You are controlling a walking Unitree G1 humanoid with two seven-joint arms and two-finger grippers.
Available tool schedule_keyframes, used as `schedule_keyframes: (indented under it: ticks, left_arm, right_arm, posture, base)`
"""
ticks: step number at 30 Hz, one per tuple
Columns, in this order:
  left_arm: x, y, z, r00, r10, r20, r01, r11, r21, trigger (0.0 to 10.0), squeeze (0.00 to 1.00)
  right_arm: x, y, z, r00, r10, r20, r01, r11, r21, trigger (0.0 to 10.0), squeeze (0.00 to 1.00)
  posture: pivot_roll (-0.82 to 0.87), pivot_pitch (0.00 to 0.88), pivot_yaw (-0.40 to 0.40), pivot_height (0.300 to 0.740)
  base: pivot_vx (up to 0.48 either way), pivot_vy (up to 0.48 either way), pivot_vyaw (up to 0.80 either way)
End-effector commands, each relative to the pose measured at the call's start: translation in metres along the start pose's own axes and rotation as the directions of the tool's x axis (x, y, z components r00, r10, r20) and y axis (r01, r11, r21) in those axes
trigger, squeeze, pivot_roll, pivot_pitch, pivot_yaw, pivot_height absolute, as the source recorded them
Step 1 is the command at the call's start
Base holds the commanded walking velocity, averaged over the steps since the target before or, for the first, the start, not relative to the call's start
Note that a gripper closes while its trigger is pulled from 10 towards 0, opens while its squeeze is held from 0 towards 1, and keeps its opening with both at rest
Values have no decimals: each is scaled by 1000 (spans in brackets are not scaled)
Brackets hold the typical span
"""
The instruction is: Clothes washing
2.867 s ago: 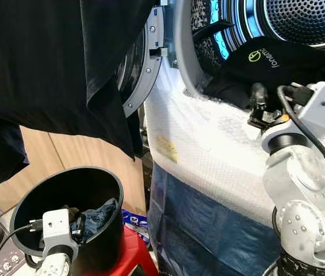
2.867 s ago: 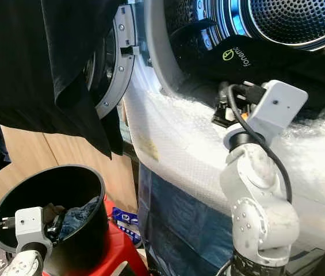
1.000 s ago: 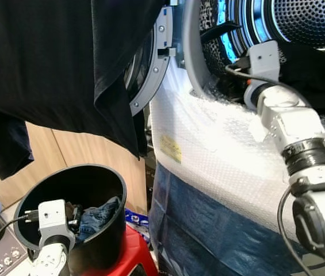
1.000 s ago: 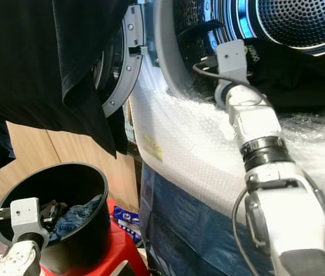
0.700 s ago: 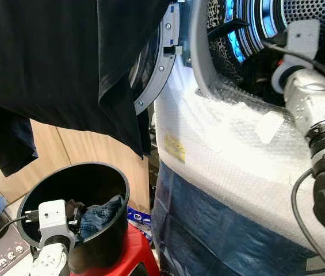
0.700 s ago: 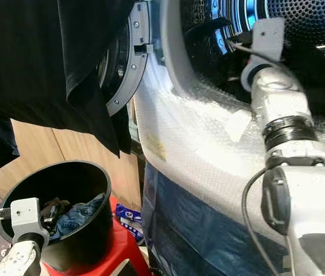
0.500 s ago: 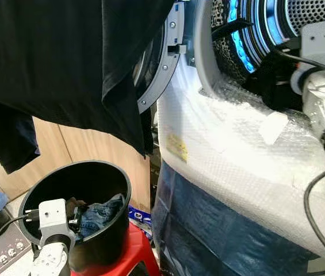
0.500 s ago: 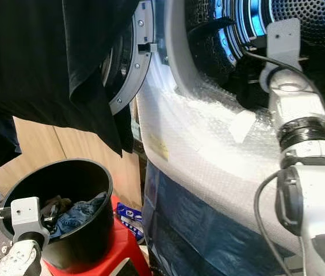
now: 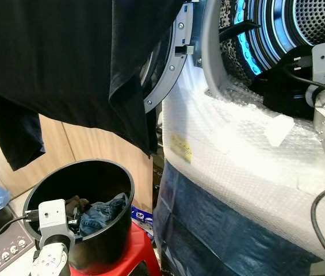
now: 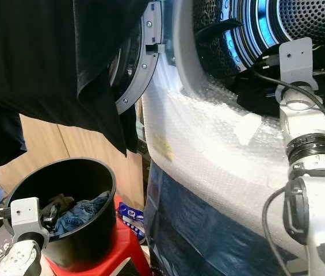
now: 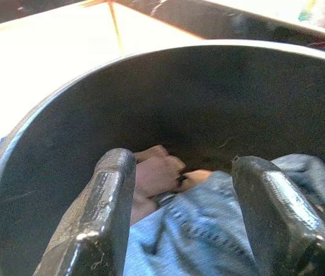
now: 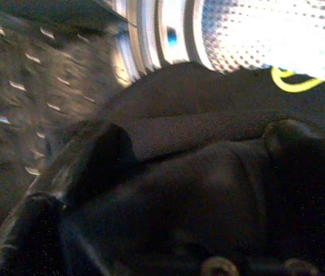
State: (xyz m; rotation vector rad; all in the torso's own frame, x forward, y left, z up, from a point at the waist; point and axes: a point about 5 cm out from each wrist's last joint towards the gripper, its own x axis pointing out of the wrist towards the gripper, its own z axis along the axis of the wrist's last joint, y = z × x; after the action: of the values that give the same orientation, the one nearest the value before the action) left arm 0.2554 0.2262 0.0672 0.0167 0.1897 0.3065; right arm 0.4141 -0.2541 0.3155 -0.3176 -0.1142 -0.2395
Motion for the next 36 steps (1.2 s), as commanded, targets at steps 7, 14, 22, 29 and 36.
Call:
schedule_keyframes:
  ticks: [7, 14, 22, 29, 36]
  left_arm:
    - [3, -1, 2, 1000, 3, 4, -3, 1000, 18, 10000, 0]
    - [4, 0, 6, 1000, -9, 29, 9, 1000, 29, 10000, 0]
    - [5, -9, 7, 998, -43, 39, 42, 998, 41, 10000, 0]
    - [7, -11, 9, 998, -44, 54, 43, 999, 26, 10000, 0]
    - [5, -9, 20, 992, -9, 123, 18, 997, -75, 10000, 0]
  right_arm:
    - [-3, 2, 27, 960, 124, 249, -197, 936, 292, 10000, 0]
    - [-13, 5, 33, 878, 173, 446, -327, 898, 295, 10000, 0]
    - [-53, 14, 56, 631, 298, 716, -643, 718, 268, 10000, 0]
    - [-128, 55, 78, 195, 519, 832, -950, 310, 30, 10000, 0]
    - [-189, 89, 67, -95, 551, 829, -988, -154, -11, 10000, 0]
  posture:
    - [138, 0, 33, 740]
    - [121, 0, 49, 740]
    - [89, 0, 55, 740]
    - [80, 0, 59, 740]
    - [71, 0, 56, 740]
  base:
    - [0, 0, 0]
    - [0, 0, 0]
    - [0, 0, 0]
    - [0, 0, 0]
    - [0, 0, 0]
